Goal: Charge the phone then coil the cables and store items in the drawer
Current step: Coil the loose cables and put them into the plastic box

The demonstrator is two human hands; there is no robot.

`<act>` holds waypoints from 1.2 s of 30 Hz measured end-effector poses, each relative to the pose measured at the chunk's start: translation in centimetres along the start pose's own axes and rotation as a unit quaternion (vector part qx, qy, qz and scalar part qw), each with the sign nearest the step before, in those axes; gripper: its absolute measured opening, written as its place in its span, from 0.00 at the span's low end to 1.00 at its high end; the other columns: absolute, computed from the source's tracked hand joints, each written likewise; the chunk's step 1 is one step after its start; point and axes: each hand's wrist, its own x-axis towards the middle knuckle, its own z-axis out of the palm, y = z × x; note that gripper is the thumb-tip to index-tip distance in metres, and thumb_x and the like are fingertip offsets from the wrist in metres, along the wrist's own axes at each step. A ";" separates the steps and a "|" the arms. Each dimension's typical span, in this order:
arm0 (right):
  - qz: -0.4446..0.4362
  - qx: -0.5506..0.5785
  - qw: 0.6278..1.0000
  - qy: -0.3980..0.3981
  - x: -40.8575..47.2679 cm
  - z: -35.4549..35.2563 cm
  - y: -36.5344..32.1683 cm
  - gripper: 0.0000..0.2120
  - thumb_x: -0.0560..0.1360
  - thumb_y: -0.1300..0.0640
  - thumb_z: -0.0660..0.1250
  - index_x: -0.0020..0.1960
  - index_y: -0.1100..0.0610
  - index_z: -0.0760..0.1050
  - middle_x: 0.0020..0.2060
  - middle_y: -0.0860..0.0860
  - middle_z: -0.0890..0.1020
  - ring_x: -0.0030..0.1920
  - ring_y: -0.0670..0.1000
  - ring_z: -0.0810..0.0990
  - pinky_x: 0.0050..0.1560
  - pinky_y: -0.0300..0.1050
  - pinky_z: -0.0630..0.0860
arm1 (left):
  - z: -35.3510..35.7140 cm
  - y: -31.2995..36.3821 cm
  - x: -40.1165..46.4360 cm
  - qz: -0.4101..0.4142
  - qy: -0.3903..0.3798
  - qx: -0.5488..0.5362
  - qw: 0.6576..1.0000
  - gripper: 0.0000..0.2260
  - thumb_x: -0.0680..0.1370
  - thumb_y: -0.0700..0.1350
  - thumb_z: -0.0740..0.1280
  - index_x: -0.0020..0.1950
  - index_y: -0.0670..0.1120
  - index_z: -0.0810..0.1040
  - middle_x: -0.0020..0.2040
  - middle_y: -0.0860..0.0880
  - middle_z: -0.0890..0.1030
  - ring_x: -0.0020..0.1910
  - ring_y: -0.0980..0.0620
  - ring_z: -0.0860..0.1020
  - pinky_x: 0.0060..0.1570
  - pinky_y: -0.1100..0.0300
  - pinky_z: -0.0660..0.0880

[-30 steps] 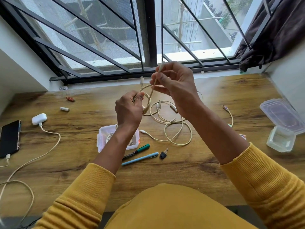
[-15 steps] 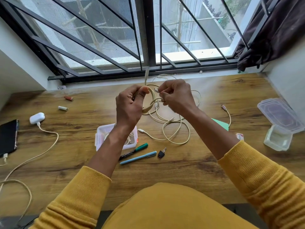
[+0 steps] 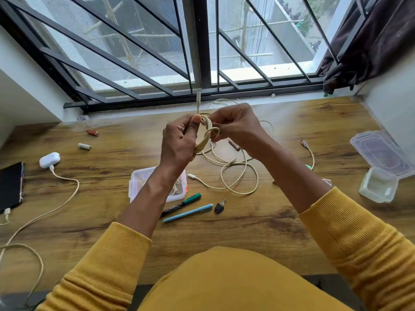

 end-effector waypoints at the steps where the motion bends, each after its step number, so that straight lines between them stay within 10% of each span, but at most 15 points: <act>1: 0.005 0.016 1.000 -0.002 -0.1 0.0 0.0 0.06 0.74 0.72 0.75 0.52 0.68 0.85 0.41 0.68 0.85 0.38 0.60 0.86 0.42 0.51 0.87 | 0.1 0.1 0.0 -0.001 0.000 0.007 1.000 0.10 0.87 0.51 0.65 0.54 0.54 0.86 0.27 0.46 0.77 0.25 0.36 0.74 0.24 0.57 0.70; 6: 0.050 0.094 0.994 0.014 -0.5 0.3 0.0 0.08 0.77 0.70 0.74 0.54 0.72 0.81 0.44 0.71 0.85 0.40 0.62 0.87 0.42 0.54 0.86 | 0.3 0.8 0.1 0.017 0.004 0.080 0.997 0.11 0.87 0.48 0.65 0.54 0.49 0.87 0.32 0.60 0.82 0.29 0.61 0.79 0.29 0.69 0.71; 12: 0.106 0.170 0.980 -0.006 -0.7 -0.1 -0.6 0.13 0.80 0.74 0.62 0.63 0.68 0.76 0.49 0.73 0.82 0.45 0.64 0.87 0.44 0.54 0.86 | 0.1 1.4 0.3 0.013 0.011 0.155 0.988 0.11 0.86 0.46 0.67 0.50 0.45 0.86 0.31 0.59 0.79 0.28 0.66 0.79 0.27 0.73 0.68; 15: 0.110 0.177 0.978 -0.023 -0.6 -0.2 -0.7 0.12 0.81 0.71 0.63 0.64 0.69 0.77 0.52 0.71 0.83 0.46 0.64 0.86 0.45 0.53 0.86 | -0.3 1.2 0.5 0.012 0.009 0.187 0.982 0.10 0.85 0.47 0.67 0.50 0.47 0.87 0.31 0.56 0.80 0.28 0.60 0.80 0.26 0.62 0.72; 20: 0.077 0.074 0.994 0.021 -0.4 0.5 -0.7 0.09 0.79 0.65 0.73 0.57 0.68 0.80 0.47 0.69 0.86 0.43 0.64 0.89 0.45 0.54 0.86 | 0.1 1.6 0.5 0.045 -0.014 0.219 0.975 0.10 0.85 0.47 0.68 0.53 0.45 0.87 0.33 0.56 0.80 0.29 0.63 0.76 0.29 0.71 0.68; 25: 0.074 -0.020 0.994 0.080 0.0 1.3 -0.7 0.02 0.79 0.61 0.74 0.51 0.58 0.83 0.42 0.57 0.88 0.44 0.53 0.90 0.51 0.56 0.86 | 0.2 1.1 0.2 0.045 -0.011 0.220 0.974 0.11 0.86 0.47 0.66 0.55 0.45 0.86 0.33 0.55 0.77 0.33 0.50 0.80 0.37 0.45 0.83; 36: 0.004 -0.009 0.991 0.137 -0.3 1.7 -1.5 0.05 0.79 0.63 0.72 0.54 0.63 0.83 0.46 0.55 0.88 0.42 0.42 0.85 0.41 0.33 0.77 | -0.1 1.5 -0.2 0.028 -0.010 0.226 0.974 0.11 0.86 0.47 0.65 0.53 0.45 0.86 0.34 0.58 0.79 0.32 0.58 0.81 0.39 0.53 0.82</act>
